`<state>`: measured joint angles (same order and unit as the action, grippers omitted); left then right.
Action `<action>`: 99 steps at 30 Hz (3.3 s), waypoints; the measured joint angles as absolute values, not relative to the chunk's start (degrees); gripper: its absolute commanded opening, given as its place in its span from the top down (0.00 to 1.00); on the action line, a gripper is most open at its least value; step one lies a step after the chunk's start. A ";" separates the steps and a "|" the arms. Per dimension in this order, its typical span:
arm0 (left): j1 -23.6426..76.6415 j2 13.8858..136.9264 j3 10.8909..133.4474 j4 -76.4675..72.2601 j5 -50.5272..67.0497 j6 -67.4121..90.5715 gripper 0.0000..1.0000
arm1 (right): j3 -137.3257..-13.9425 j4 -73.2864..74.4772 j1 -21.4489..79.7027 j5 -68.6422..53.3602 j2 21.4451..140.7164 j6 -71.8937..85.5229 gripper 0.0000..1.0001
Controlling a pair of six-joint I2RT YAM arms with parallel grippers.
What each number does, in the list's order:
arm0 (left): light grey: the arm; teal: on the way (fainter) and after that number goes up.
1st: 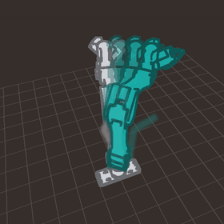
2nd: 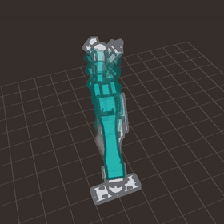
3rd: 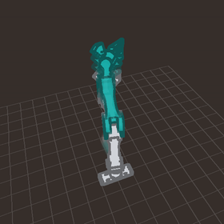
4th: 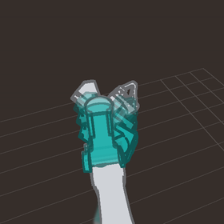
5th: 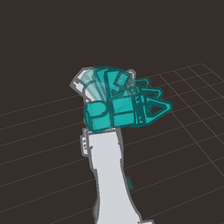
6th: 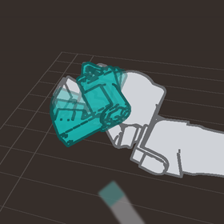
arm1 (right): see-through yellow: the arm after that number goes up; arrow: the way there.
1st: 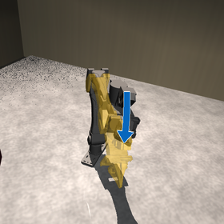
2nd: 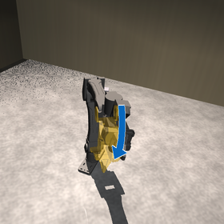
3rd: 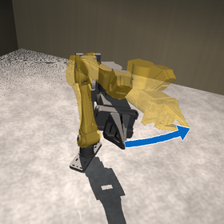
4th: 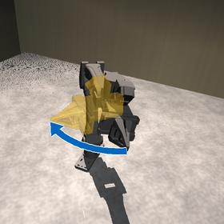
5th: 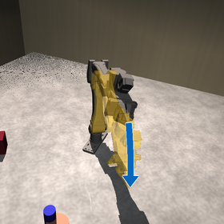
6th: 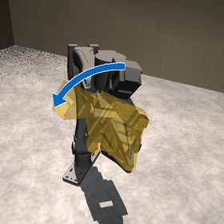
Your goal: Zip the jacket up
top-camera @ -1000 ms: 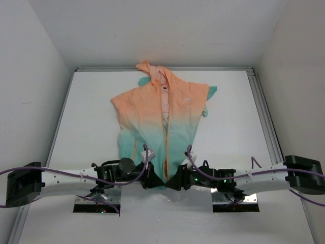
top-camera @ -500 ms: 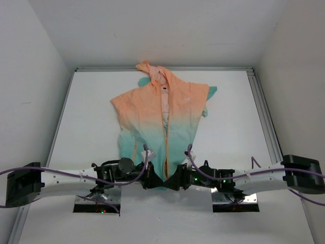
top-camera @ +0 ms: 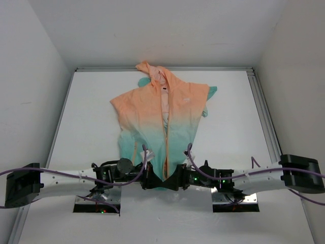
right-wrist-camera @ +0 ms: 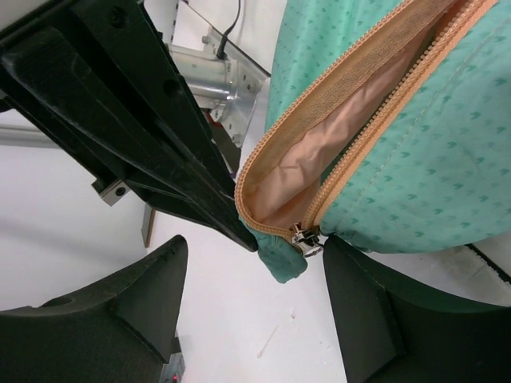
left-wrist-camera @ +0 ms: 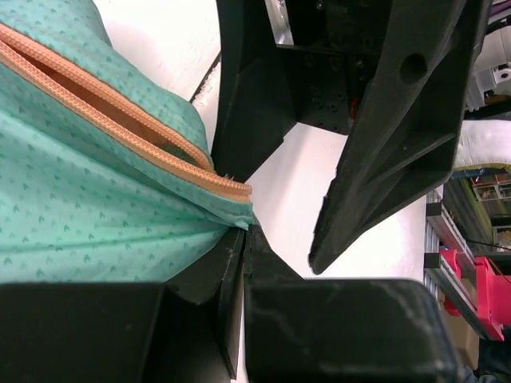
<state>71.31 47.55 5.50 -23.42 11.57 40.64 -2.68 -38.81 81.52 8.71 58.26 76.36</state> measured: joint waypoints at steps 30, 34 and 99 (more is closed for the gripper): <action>62.61 41.67 20.64 14.17 -28.29 47.13 0.73 | -5.54 -7.31 81.54 15.38 43.11 71.64 1.00; 48.27 45.65 21.43 15.77 -28.91 46.37 0.70 | -8.47 -3.57 81.54 17.23 43.00 68.95 1.00; 68.36 59.02 12.40 0.25 -25.41 59.64 0.69 | -17.21 3.07 80.77 27.40 47.75 59.46 1.00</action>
<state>68.36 59.02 12.40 0.25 -25.41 59.64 -17.21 3.07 80.77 27.40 47.75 59.46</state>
